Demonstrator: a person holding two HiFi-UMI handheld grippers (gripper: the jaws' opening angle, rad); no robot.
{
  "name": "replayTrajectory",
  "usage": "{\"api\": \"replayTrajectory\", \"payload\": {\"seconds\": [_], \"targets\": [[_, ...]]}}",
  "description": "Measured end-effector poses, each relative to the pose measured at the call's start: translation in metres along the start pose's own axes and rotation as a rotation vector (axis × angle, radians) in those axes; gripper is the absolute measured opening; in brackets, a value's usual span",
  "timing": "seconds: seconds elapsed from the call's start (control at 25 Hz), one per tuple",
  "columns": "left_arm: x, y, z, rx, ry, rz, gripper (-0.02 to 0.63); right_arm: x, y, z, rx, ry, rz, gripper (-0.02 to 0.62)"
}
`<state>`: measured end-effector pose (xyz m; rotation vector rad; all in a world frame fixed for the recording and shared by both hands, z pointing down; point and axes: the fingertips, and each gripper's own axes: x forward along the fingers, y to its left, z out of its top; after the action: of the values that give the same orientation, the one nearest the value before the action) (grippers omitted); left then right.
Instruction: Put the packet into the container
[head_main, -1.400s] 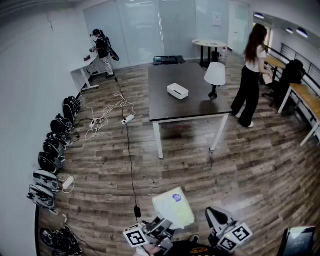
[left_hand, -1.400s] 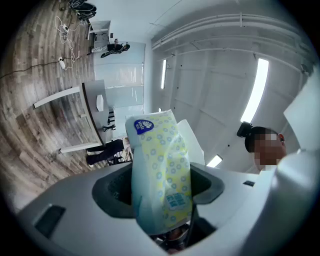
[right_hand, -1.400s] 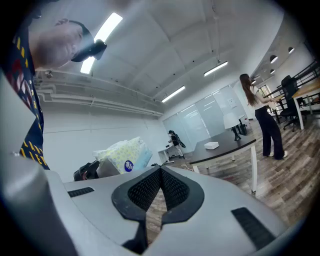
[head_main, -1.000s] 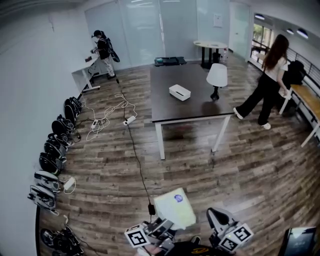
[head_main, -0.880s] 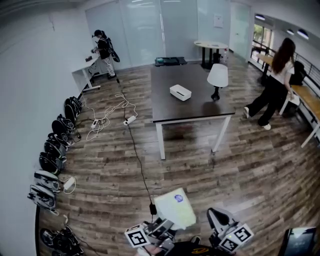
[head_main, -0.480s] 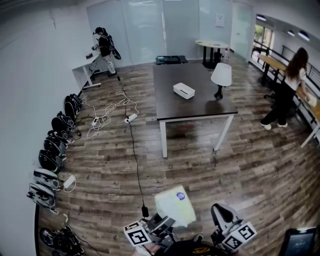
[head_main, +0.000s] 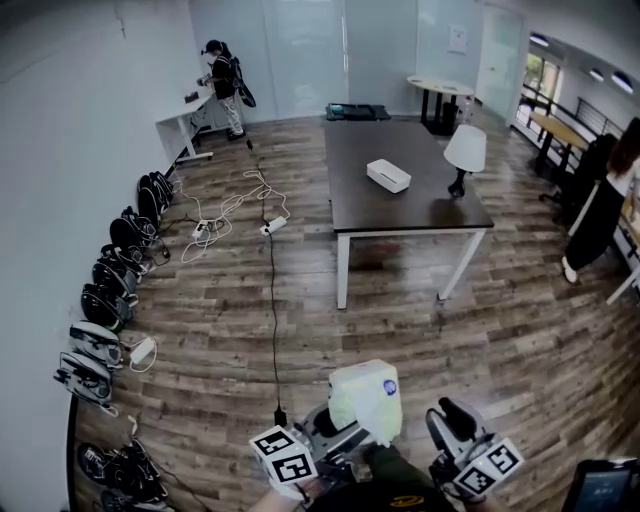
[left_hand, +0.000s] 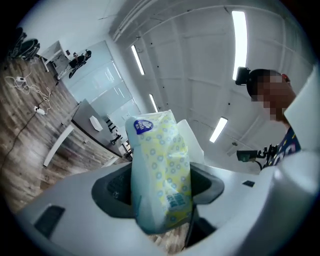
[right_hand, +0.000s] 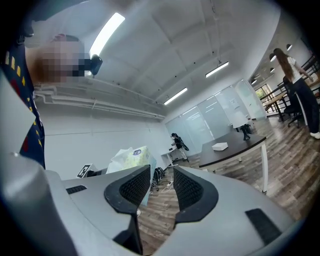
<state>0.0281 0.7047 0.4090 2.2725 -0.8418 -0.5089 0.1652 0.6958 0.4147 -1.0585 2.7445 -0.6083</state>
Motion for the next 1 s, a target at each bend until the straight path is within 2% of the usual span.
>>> {"api": "replayTrajectory", "payload": {"seconds": [0.16, 0.52, 1.0], "targets": [[0.008, 0.018, 0.018, 0.046, 0.019, 0.033, 0.274, 0.033, -0.002, 0.006, 0.031, 0.005, 0.047, 0.146], [0.054, 0.072, 0.054, -0.002, -0.012, 0.06, 0.273, 0.102, -0.039, 0.02, 0.078, 0.023, 0.152, 0.147], [0.138, 0.118, 0.102, 0.039, -0.016, 0.101, 0.273, 0.175, -0.105, 0.069, 0.087, 0.056, 0.265, 0.147]]}}
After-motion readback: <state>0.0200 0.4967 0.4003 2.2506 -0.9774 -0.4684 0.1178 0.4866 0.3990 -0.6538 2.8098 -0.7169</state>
